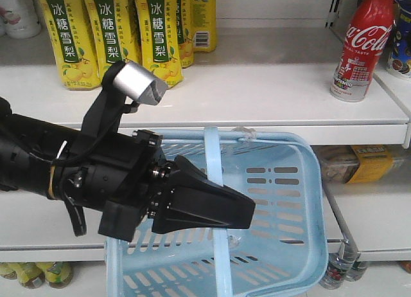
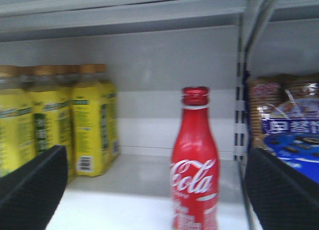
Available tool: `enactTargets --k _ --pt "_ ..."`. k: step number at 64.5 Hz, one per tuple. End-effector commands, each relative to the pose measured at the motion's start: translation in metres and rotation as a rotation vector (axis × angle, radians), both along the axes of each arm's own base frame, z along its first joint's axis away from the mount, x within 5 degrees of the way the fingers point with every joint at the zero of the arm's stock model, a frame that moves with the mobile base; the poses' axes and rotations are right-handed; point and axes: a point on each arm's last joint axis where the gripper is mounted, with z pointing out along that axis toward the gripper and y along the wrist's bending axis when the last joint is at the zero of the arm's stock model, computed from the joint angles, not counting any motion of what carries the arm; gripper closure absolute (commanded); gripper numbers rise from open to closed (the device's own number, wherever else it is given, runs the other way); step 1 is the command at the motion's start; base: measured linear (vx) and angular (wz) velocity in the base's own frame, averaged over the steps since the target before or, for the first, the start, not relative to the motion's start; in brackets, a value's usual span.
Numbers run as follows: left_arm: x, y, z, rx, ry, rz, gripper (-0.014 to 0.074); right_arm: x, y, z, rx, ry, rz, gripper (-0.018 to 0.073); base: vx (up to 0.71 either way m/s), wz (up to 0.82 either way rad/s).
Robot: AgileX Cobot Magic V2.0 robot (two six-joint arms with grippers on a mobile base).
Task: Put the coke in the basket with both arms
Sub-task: 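Reach the right gripper up toward the red Coca-Cola bottle, then grasp the Coca-Cola bottle by its cap with the right gripper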
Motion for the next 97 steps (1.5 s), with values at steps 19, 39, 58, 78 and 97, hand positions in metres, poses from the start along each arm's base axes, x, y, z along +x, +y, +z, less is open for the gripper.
enactTargets --k 19,39,58,78,97 --pt "-0.021 0.006 0.028 -0.146 -0.003 -0.146 0.0603 0.082 0.003 0.026 -0.057 0.048 -0.016 -0.012 0.0 0.0" --pt "-0.021 0.006 0.028 -0.146 -0.003 -0.146 0.0603 0.135 0.005 0.038 -0.057 0.053 -0.013 -0.0033 0.0 0.0" --pt "-0.021 0.006 0.028 -0.146 -0.003 -0.146 0.0603 0.132 0.005 0.039 -0.059 0.05 -0.02 0.0533 0.0 0.0" --pt "-0.021 0.006 0.028 -0.146 -0.003 -0.146 0.0603 0.047 0.002 0.05 -0.069 -0.058 -0.014 0.0568 0.0 0.0" --pt "-0.021 0.006 0.028 -0.146 -0.003 -0.146 0.0603 -0.04 0.016 0.023 0.031 -0.151 0.224 0.0564 0.0 0.0"
